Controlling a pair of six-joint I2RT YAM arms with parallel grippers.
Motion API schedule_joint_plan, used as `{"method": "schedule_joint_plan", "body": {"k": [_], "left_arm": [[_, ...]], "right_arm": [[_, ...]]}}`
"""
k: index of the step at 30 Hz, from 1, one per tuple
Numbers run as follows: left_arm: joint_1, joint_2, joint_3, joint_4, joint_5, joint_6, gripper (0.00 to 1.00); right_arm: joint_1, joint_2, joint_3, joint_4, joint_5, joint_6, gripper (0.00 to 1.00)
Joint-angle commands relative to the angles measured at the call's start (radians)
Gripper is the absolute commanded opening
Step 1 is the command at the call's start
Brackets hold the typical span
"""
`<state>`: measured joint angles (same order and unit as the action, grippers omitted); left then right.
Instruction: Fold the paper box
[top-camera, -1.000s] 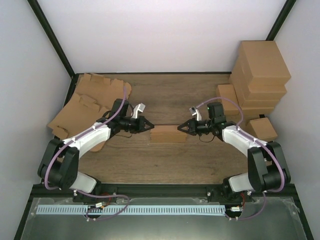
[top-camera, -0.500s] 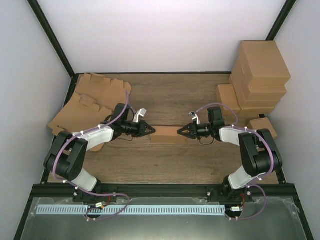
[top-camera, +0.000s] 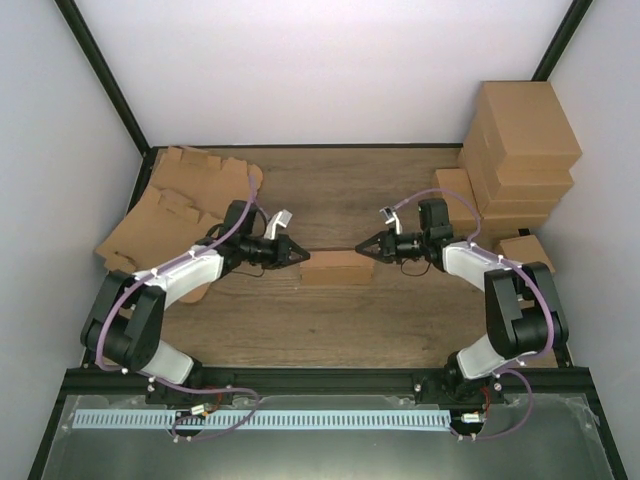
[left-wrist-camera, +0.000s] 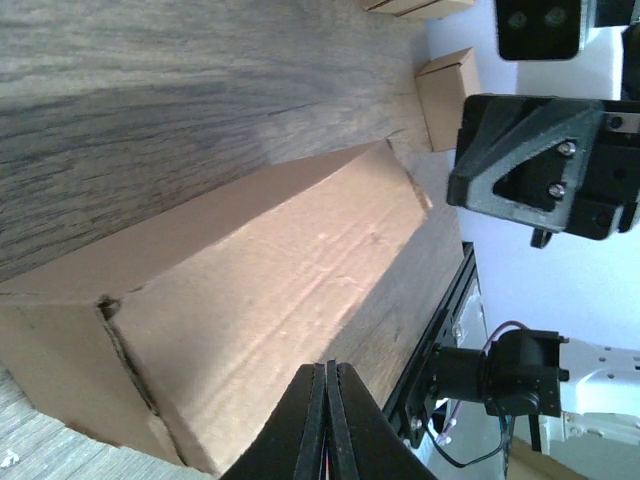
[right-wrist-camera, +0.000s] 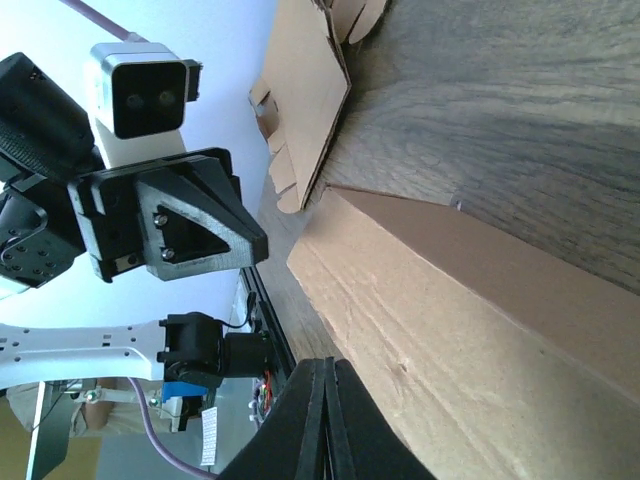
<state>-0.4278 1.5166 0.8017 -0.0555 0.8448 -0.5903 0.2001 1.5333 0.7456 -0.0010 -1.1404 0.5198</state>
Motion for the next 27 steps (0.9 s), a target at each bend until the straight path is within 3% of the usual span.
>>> {"method": "schedule_joint_plan", "body": {"k": [1,13,18,27], "left_arm": [[0.006,-0.045,0.017,-0.030,-0.014,0.036,0.04],[0.008,0.074,-0.119,0.138,0.017,0.006,0.04],[0.008,0.094,-0.118,0.138,0.021,0.014,0.04],[0.020,-0.021,-0.029,0.000,-0.025,0.043,0.05]], "right_arm": [[-0.013,0.002,0.016,-0.039,0.003,-0.025,0.01],[-0.013,0.143,-0.073,0.081,0.002,-0.032,0.01],[-0.015,0.140,-0.063,0.062,-0.003,-0.044,0.01],[-0.068,0.042,0.027,-0.079,-0.018,-0.098,0.01]]}}
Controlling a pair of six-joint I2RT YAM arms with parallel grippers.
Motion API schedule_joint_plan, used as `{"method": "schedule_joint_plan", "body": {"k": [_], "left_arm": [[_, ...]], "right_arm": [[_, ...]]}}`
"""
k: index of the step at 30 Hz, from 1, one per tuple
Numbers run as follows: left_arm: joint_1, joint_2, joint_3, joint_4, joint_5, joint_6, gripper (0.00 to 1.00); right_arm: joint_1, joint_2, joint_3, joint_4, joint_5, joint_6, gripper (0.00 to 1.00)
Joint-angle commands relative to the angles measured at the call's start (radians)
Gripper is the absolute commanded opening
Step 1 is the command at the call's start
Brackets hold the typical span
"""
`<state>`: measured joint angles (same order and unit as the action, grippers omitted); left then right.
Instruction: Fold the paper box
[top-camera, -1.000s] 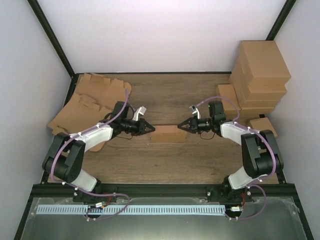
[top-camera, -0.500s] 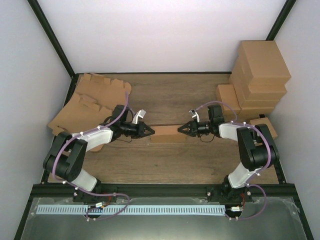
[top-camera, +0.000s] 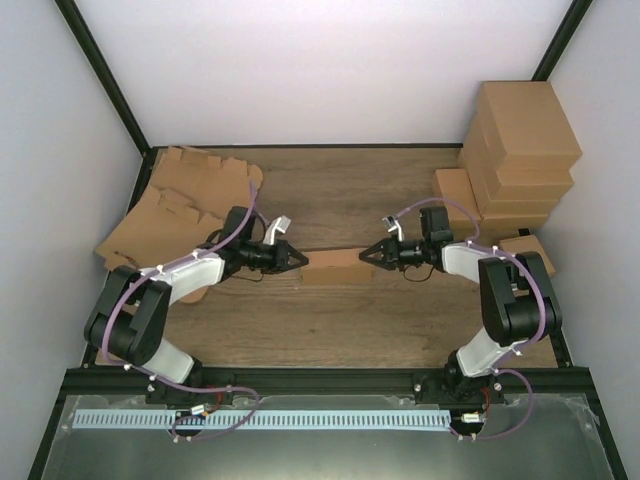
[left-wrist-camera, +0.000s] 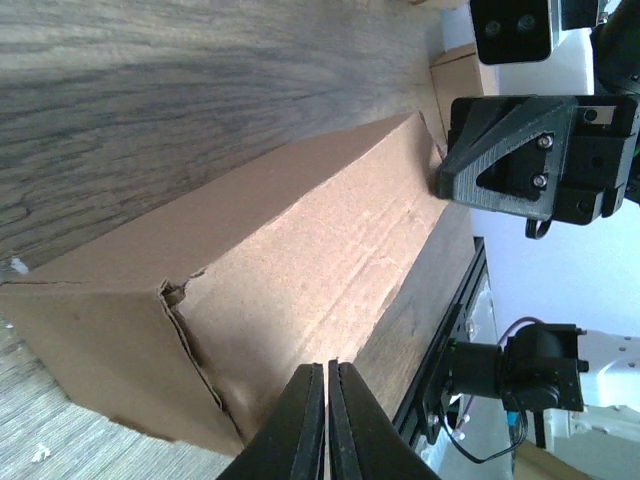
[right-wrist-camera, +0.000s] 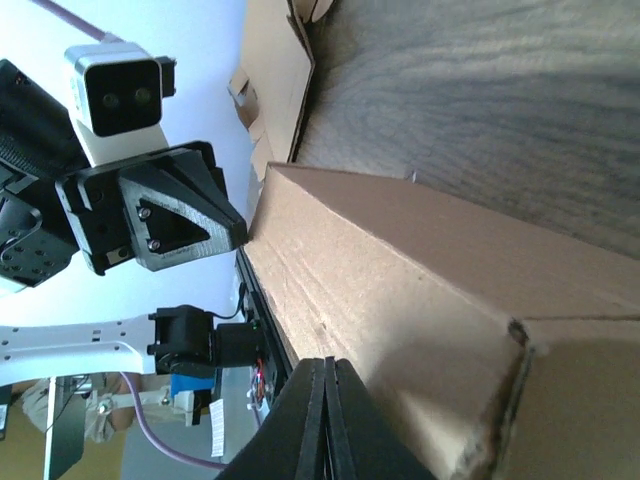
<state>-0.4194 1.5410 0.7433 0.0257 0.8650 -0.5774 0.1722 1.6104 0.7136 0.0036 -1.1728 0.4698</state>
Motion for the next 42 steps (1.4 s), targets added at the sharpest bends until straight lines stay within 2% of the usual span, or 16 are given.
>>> {"method": "schedule_joint_plan", "body": {"k": [1,11,19,24,28,32,36,39,42], "left_arm": [[0.013,-0.052,0.029,-0.079,-0.044,0.027,0.05],[0.018,0.015,-0.051,0.038,0.000,-0.007,0.05],[0.018,0.018,-0.078,0.035,-0.016,0.001,0.05],[0.018,-0.038,-0.063,-0.060,-0.045,0.014,0.05],[0.007,-0.093,-0.099,-0.115,-0.054,-0.011,0.05],[-0.020,-0.146,-0.192,-0.042,-0.061,-0.068,0.06],[-0.029,-0.097,-0.259,0.048,-0.041,-0.095,0.06],[-0.043,-0.122,-0.250,-0.011,-0.050,-0.076,0.06],[-0.042,-0.229,-0.221,-0.150,-0.123,-0.042,0.09]], "right_arm": [[-0.046,-0.037,0.062,-0.088,0.013,-0.051,0.01],[-0.056,0.049,-0.002,-0.003,0.010,-0.039,0.01],[-0.056,0.062,-0.021,0.011,0.038,-0.034,0.01],[-0.056,-0.007,-0.027,-0.060,0.086,-0.049,0.01],[-0.056,-0.096,-0.102,-0.110,0.130,-0.042,0.01],[-0.056,-0.196,-0.198,-0.110,0.162,-0.017,0.01],[-0.056,-0.218,-0.227,-0.126,0.179,-0.020,0.01],[-0.056,-0.262,-0.215,-0.182,0.204,-0.032,0.01],[-0.056,-0.354,-0.189,-0.281,0.290,-0.033,0.05]]}}
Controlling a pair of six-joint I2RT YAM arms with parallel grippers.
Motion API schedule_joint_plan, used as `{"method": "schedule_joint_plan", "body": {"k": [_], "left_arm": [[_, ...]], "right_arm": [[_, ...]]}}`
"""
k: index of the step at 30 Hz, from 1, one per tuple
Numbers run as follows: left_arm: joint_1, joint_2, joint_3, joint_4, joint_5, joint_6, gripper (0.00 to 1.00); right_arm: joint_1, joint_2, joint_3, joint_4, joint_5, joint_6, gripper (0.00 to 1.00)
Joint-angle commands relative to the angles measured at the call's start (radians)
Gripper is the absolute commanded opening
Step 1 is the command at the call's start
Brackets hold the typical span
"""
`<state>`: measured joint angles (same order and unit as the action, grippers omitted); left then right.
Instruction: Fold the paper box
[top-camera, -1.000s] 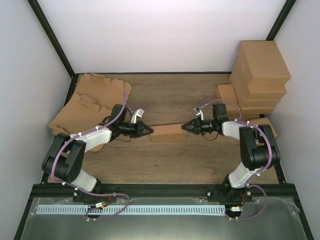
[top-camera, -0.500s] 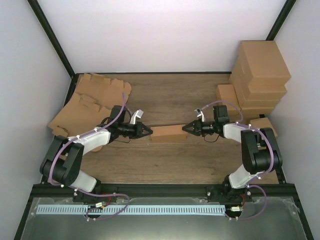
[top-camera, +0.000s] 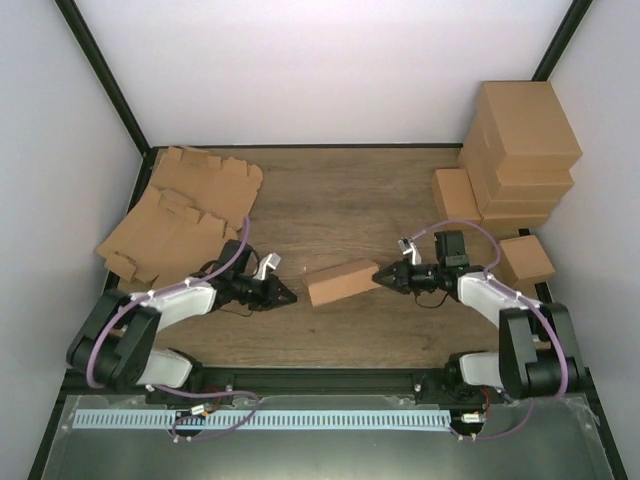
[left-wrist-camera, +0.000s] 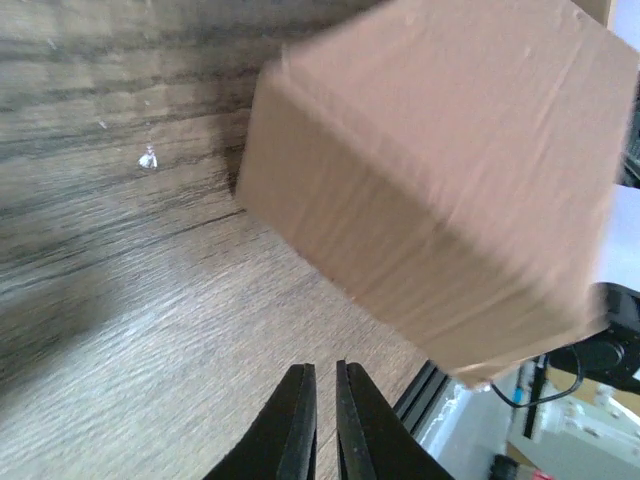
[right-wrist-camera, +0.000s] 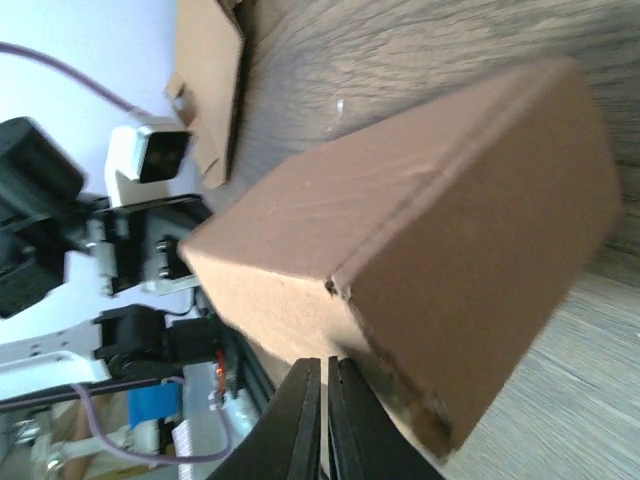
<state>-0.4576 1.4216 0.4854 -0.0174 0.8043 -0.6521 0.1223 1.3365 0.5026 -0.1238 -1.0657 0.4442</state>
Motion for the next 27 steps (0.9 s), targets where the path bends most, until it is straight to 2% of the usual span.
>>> {"method": "schedule_joint_plan", "body": {"k": [1,3,5,7,9,10,13,15,22,24,27], "left_arm": [[-0.005,-0.153,0.047,-0.153,-0.102,0.045,0.10],[-0.004,-0.201,0.057,-0.212,-0.137,0.052,0.11],[-0.005,-0.234,0.059,-0.226,-0.148,0.048,0.16],[-0.006,-0.255,0.064,-0.222,-0.155,0.057,0.31],[-0.006,-0.262,0.077,-0.217,-0.156,0.082,0.52],[-0.010,-0.259,0.089,-0.212,-0.154,0.102,0.66],[-0.063,-0.232,0.153,-0.214,-0.217,0.176,0.90],[-0.142,-0.192,0.224,-0.240,-0.311,0.227,0.98],[-0.434,0.044,0.505,-0.410,-0.705,0.433,1.00],[-0.477,0.121,0.583,-0.461,-0.763,0.496,1.00],[-0.516,0.230,0.648,-0.499,-0.770,0.558,1.00]], "right_arm": [[-0.006,-0.107,0.027,-0.178,0.214,-0.003,0.07],[-0.006,-0.149,0.038,-0.221,0.279,0.008,0.14],[-0.006,-0.174,0.048,-0.255,0.335,0.014,0.26],[-0.006,-0.194,0.049,-0.269,0.346,0.017,0.42],[-0.004,-0.219,0.045,-0.280,0.347,0.031,0.54],[-0.003,-0.235,0.041,-0.286,0.349,0.039,0.59],[0.010,-0.270,0.025,-0.297,0.372,0.072,0.69],[0.013,-0.277,0.017,-0.305,0.403,0.093,0.73],[0.013,-0.271,-0.007,-0.260,0.404,0.122,0.77],[0.013,-0.273,-0.006,-0.253,0.401,0.123,0.77],[0.013,-0.278,0.001,-0.251,0.405,0.119,0.78]]}}
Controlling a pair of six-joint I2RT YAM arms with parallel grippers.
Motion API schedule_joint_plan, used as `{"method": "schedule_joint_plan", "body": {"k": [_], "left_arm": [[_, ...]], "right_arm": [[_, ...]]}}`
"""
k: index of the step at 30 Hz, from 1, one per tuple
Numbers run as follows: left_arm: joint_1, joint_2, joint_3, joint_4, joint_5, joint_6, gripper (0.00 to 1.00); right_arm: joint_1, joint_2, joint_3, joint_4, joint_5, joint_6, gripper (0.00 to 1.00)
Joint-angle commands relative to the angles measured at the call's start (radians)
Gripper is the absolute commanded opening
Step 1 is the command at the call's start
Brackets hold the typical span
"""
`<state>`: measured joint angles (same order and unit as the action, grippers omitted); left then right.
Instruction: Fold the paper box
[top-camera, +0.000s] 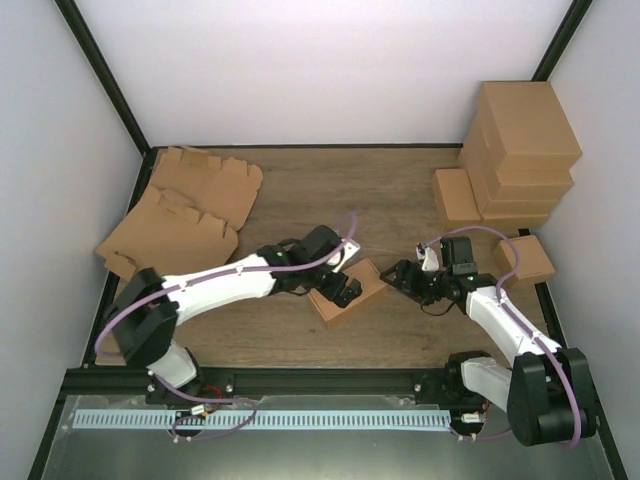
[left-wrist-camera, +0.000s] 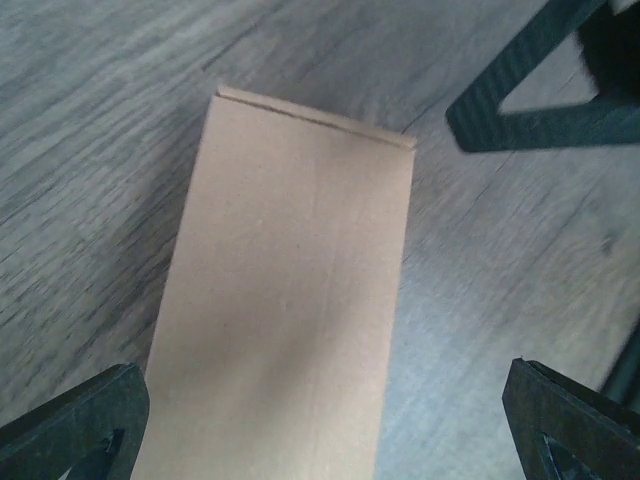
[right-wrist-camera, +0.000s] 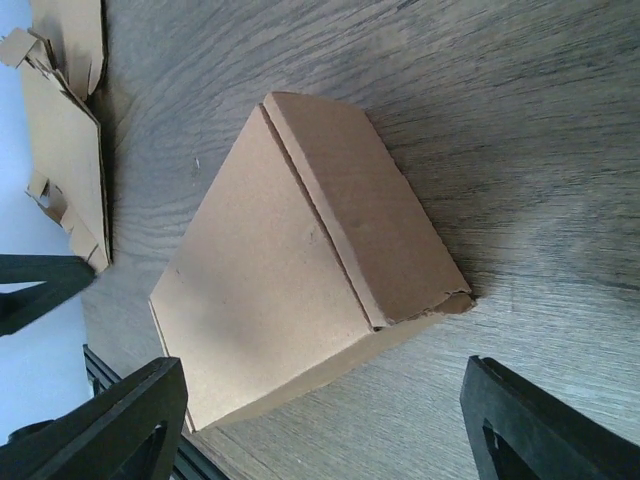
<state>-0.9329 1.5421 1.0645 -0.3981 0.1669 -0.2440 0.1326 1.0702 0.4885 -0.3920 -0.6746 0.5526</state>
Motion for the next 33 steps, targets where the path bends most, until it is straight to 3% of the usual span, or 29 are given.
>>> {"method": "schedule_joint_plan", "body": {"k": [1,13,20,25,30,33], "left_arm": [[-0.055,0.136,0.087,-0.125,-0.141,0.167,1.00],[-0.099,0.293,0.187,-0.214,-0.235,0.191,1.00],[-0.094,0.167,0.145,-0.205,-0.268,0.099,1.00],[-0.083,0.006,0.040,-0.175,-0.178,-0.066,1.00],[-0.069,-0.131,-0.127,-0.101,-0.089,-0.409,0.99],[-0.066,-0.185,-0.265,0.035,0.013,-0.575,0.89]], "right_arm": [[0.002,-0.011,0.019,0.018,0.014,0.008,0.78],[0.002,0.001,0.044,0.009,0.017,-0.024,0.79],[0.002,0.032,0.072,0.020,0.007,-0.051,0.78],[0.002,0.097,0.133,0.026,0.006,-0.092,0.78],[0.002,0.210,0.185,0.055,-0.017,-0.157,0.77],[0.002,0.257,0.191,0.102,-0.050,-0.185,0.77]]}}
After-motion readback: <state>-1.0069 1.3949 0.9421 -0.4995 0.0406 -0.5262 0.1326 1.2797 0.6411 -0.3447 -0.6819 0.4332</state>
